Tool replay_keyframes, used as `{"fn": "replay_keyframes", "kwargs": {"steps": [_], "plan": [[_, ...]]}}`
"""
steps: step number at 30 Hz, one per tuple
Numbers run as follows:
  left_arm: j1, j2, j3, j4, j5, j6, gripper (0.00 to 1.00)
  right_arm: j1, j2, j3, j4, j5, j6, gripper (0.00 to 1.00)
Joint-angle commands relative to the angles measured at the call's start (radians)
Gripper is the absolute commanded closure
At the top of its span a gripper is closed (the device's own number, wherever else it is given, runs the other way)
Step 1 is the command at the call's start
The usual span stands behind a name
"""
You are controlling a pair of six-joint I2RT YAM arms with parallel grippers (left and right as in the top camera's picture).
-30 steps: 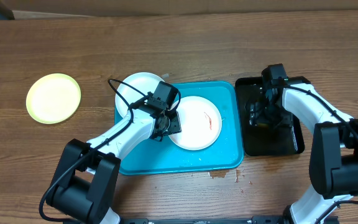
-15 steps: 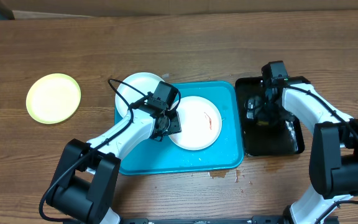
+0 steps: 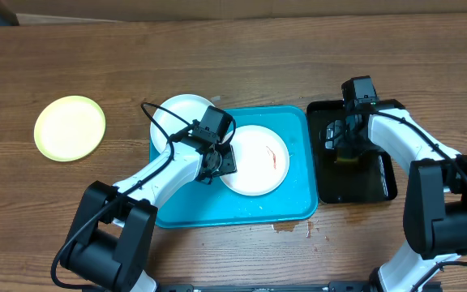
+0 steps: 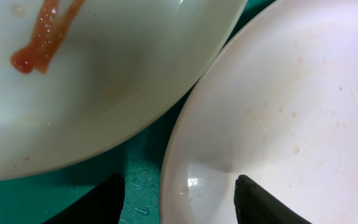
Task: Clean dirty plates on tray and stack at the side
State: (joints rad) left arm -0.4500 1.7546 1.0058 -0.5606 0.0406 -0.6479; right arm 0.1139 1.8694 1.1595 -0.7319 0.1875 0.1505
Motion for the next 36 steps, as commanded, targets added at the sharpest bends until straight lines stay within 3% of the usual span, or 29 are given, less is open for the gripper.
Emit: {"fn": "replay_keyframes", "kwargs": {"steps": [1,2,6,7,9,10,11,12,13,14,18,21,22,23,25,26,36], "plan": [[-0.003,0.008,-0.005,0.0,0.0,0.02,0.42,0.003,-0.005,0.018,0.027,0.011,0.005,0.25],[-0.003,0.008,-0.005,0.0,0.0,0.02,0.42,0.003,-0.005,0.011,0.046,0.011,0.005,0.32],[-0.003,0.008,-0.005,-0.003,0.0,0.021,0.42,0.003,-0.005,-0.044,0.156,0.011,0.005,0.36],[-0.003,0.008,-0.005,-0.004,0.0,0.021,0.41,0.003,-0.005,-0.054,0.171,0.011,0.005,0.41],[-0.003,0.008,-0.005,-0.004,0.0,0.021,0.41,0.003,-0.005,-0.063,0.187,0.011,0.005,0.63],[-0.003,0.008,-0.005,-0.004,0.0,0.022,0.42,0.003,-0.005,-0.063,0.189,0.011,0.005,0.65],[-0.003,0.008,-0.005,-0.003,0.001,0.023,0.41,0.003,-0.005,-0.063,0.193,0.011,0.005,0.58],[-0.003,0.008,-0.005,-0.003,0.0,0.023,0.41,0.003,-0.005,-0.063,0.195,0.014,0.006,0.28],[-0.003,0.008,-0.005,-0.003,0.001,0.023,0.41,0.003,-0.005,-0.063,0.198,0.016,0.005,0.08],[-0.003,0.008,-0.005,-0.003,0.0,0.023,0.41,0.003,-0.005,-0.063,0.201,0.017,0.005,0.05],[-0.003,0.008,-0.005,-0.003,0.0,0.023,0.41,0.003,-0.005,-0.063,0.231,0.022,0.005,0.05],[-0.003,0.008,-0.005,-0.003,0.0,0.024,0.41,0.003,-0.005,-0.063,0.253,0.022,0.005,0.28],[-0.003,0.008,-0.005,-0.003,0.0,0.024,0.41,0.003,-0.005,-0.063,0.261,0.022,0.005,0.29],[-0.003,0.008,-0.005,-0.003,0.0,0.024,0.41,0.003,-0.005,-0.063,0.27,0.022,0.005,0.28],[-0.003,0.008,-0.005,-0.003,0.0,0.024,0.41,0.003,-0.005,-0.056,0.282,0.022,0.005,0.06],[-0.003,0.008,-0.005,-0.003,0.0,0.024,0.41,0.003,-0.005,-0.047,0.278,0.022,0.005,0.02],[-0.003,0.008,-0.005,-0.003,0.0,0.024,0.41,0.003,-0.005,0.055,0.123,0.021,0.006,0.0]]}}
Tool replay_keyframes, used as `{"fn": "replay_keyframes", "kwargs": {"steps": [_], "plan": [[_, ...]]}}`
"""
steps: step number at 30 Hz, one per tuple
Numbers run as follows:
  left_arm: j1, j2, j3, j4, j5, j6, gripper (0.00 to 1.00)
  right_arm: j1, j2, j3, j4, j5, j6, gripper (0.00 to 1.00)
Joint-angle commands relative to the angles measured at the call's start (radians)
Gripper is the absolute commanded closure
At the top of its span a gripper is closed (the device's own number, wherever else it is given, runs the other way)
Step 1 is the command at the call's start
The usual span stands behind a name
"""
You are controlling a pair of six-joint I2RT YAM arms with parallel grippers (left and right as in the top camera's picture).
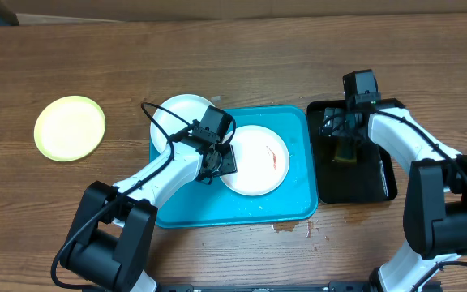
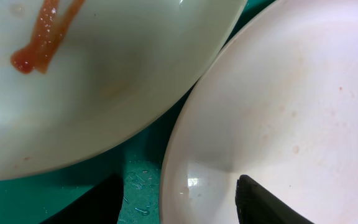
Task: Clean dirty plates on tray and stack at the side
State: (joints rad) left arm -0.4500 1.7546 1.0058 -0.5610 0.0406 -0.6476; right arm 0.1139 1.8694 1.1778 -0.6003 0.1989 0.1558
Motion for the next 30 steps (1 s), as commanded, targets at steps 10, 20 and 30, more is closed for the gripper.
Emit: {"fn": "replay_keyframes", "kwargs": {"steps": [10,20,30], "plan": [[-0.003,0.008,-0.005,-0.003,0.0,0.024,0.4,-0.049,-0.005,0.034,-0.097,-0.003,0.089,0.04],[-0.003,0.008,-0.005,-0.003,0.0,0.024,0.4,-0.143,-0.005,0.013,-0.109,-0.143,0.081,0.11],[-0.003,0.008,-0.005,-0.002,0.0,0.024,0.4,-0.153,-0.005,0.013,-0.15,-0.245,0.08,0.1]]}}
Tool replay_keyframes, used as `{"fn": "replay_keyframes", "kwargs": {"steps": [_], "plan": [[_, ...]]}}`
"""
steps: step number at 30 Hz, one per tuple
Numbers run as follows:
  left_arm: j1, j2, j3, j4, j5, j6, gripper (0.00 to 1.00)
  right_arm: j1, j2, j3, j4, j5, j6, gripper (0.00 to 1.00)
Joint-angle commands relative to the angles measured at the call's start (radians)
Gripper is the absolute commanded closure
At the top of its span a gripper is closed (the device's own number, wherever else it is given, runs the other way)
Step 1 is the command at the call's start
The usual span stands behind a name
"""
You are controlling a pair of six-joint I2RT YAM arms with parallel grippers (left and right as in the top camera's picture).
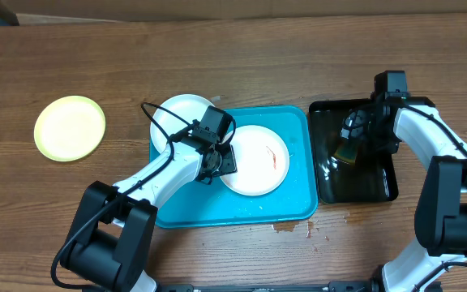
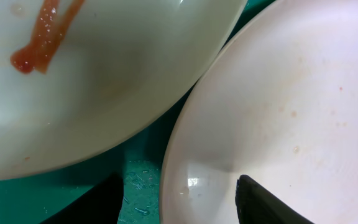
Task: Clean dirty plates on tray and stack at the side
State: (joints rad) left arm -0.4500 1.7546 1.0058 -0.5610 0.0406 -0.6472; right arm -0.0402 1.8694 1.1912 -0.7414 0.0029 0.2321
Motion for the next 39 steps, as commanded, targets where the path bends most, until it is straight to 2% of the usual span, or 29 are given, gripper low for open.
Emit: {"fn": "replay_keyframes", "kwargs": {"steps": [1,4,10,18,19,20,23,25,28,34,35,37,39], "plan": [[-0.003,0.008,-0.005,-0.003,0.0,0.023,0.4,0.005,-0.005,0.0,-0.018,-0.058,0.005,0.11],[-0.003,0.008,-0.005,-0.003,0.0,0.023,0.41,0.013,-0.005,0.0,-0.044,-0.057,0.005,0.12],[-0.003,0.008,-0.005,-0.002,0.001,0.023,0.41,0.014,-0.005,-0.013,-0.053,-0.057,0.008,0.28],[-0.003,0.008,-0.005,-0.003,0.001,0.023,0.41,0.03,-0.005,-0.077,0.038,-0.057,0.007,0.35],[-0.003,0.008,-0.005,-0.003,0.001,0.023,0.41,0.035,-0.005,-0.079,0.04,-0.057,0.003,0.43],[-0.003,0.008,-0.005,-0.003,0.0,0.023,0.41,0.041,-0.005,-0.079,0.041,-0.057,0.003,0.58],[-0.003,0.008,-0.005,-0.002,0.0,0.023,0.41,0.062,-0.005,-0.079,0.039,-0.048,0.004,0.78],[-0.003,0.008,-0.005,-0.003,0.001,0.023,0.41,0.077,-0.005,-0.079,0.034,-0.014,0.004,0.79],[-0.003,0.008,-0.005,-0.003,0.0,0.023,0.41,0.092,-0.005,-0.078,0.029,0.05,0.004,0.86],[-0.003,0.008,-0.005,-0.003,0.001,0.023,0.41,0.097,-0.005,-0.077,-0.03,0.064,0.004,0.86],[-0.003,0.008,-0.005,-0.003,0.001,0.023,0.41,0.097,-0.005,-0.077,-0.032,0.064,0.004,0.8],[-0.003,0.008,-0.005,-0.003,0.001,0.023,0.41,0.097,-0.005,-0.073,-0.034,0.064,0.004,0.39],[-0.003,0.008,-0.005,-0.003,0.001,0.023,0.41,0.097,-0.005,-0.053,-0.055,0.064,0.004,0.3]]}}
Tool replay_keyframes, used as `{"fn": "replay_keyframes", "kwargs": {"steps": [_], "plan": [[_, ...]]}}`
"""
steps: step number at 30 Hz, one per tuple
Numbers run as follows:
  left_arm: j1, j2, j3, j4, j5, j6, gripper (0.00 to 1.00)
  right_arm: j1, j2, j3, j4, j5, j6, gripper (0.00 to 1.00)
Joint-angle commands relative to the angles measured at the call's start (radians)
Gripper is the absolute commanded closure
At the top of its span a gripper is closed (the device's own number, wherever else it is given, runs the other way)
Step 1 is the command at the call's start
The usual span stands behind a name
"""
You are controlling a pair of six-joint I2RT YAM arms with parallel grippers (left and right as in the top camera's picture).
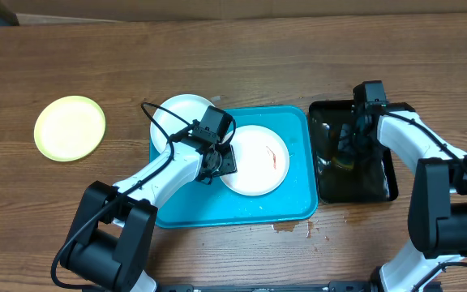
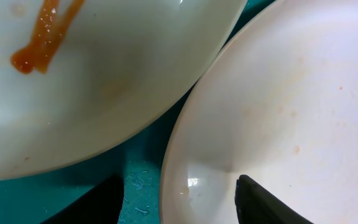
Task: Clean dirty plates on tray and stack at the side
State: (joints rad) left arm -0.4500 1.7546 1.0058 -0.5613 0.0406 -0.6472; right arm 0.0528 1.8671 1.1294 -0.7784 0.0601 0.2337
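Observation:
Two white plates lie on the teal tray. One carries a red sauce streak. The other, faintly speckled plate overhangs the tray's far left corner. My left gripper is open, with one finger over the tray and the other over the speckled plate, its rim between them. My right gripper is down in the black tray, over a yellowish sponge; its fingers blend into the dark tray.
A clean pale-yellow plate lies alone at the far left of the wooden table. The black tray glints as if wet. A small wet spill marks the table just in front of the teal tray.
My right arm has shifted left, and its gripper sits a little nearer over the sponge in the black tray. The left gripper and both white plates are unchanged.
My left gripper has stayed open astride the speckled plate's rim throughout. My right gripper was over the sponge in the black tray, then a little further back, then swung to the right with the sponge looking tilted, and now it is back left over it.

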Motion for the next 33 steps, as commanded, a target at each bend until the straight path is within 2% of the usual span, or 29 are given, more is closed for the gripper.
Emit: {"fn": "replay_keyframes", "kwargs": {"steps": [1,8,11,13,16,18,25,33], "plan": [[-0.003,0.008,-0.005,-0.003,0.001,0.023,0.41,0.004,-0.002,0.027,-0.035,0.006,0.003,0.29],[-0.003,0.008,-0.005,-0.003,0.0,0.023,0.41,0.029,-0.002,0.169,-0.173,0.006,0.007,0.36],[-0.003,0.008,-0.005,-0.003,0.0,0.023,0.41,0.053,-0.002,0.177,-0.202,0.006,0.012,0.44],[-0.003,0.008,-0.005,-0.003,0.0,0.023,0.41,0.066,-0.002,0.176,-0.22,0.003,0.037,0.56],[-0.003,0.008,-0.005,-0.003,0.0,0.023,0.41,0.082,-0.002,0.171,-0.236,-0.032,0.037,0.87],[-0.003,0.008,-0.005,-0.003,0.0,0.023,0.41,0.09,-0.002,0.162,-0.233,-0.048,0.037,0.96],[-0.003,0.008,-0.005,-0.003,0.0,0.023,0.41,0.1,-0.002,0.121,-0.211,-0.068,0.055,0.96],[-0.003,0.008,-0.005,-0.003,0.001,0.023,0.41,0.1,-0.002,0.061,-0.135,-0.198,0.056,0.96]]}}
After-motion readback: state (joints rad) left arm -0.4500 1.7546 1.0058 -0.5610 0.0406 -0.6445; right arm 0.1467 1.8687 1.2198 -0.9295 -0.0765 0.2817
